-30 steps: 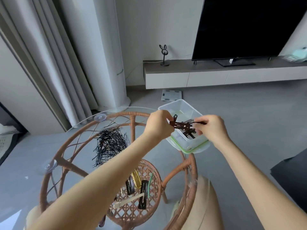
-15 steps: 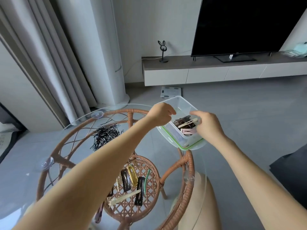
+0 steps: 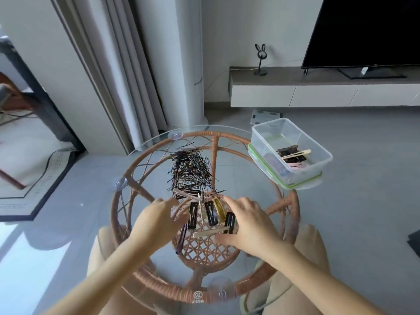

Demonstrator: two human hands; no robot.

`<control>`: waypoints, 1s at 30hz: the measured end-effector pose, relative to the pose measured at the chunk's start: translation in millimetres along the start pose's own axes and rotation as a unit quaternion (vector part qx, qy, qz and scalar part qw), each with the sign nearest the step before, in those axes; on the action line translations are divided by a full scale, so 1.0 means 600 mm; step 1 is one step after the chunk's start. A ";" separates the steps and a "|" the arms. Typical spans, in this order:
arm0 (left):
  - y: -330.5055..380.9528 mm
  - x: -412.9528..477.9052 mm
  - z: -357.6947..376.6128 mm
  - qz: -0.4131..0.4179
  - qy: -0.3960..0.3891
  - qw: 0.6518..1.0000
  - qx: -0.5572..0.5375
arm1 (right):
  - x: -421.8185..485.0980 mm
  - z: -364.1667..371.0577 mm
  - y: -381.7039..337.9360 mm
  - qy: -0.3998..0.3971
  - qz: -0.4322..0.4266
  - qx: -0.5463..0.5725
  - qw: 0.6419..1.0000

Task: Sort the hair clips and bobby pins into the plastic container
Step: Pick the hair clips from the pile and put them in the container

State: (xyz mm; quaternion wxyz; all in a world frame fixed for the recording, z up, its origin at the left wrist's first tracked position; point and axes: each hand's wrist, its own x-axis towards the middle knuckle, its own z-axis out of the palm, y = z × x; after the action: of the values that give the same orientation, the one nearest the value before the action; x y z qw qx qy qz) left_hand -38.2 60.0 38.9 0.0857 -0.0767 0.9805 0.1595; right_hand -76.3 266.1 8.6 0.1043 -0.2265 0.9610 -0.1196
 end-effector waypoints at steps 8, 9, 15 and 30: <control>0.016 -0.022 0.064 0.049 -0.017 0.999 0.014 | 0.026 0.041 -0.042 0.017 -0.028 0.057 0.998; 0.019 -0.017 0.064 0.050 -0.018 0.999 0.000 | 0.025 0.040 -0.045 0.025 -0.031 0.085 0.996; 0.016 -0.013 0.057 0.048 0.011 0.998 -0.038 | 0.010 0.042 -0.029 0.113 -0.038 0.165 0.979; 0.003 0.006 -0.001 0.006 0.076 0.980 -0.185 | 0.012 -0.028 0.047 0.195 0.126 0.510 0.829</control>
State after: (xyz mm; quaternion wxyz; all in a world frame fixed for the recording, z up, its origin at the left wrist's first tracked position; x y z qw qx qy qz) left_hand -42.1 60.9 39.2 -0.0056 -0.0974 0.9382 0.3320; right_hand -98.5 290.0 15.7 0.0299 0.0096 0.7842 -0.6197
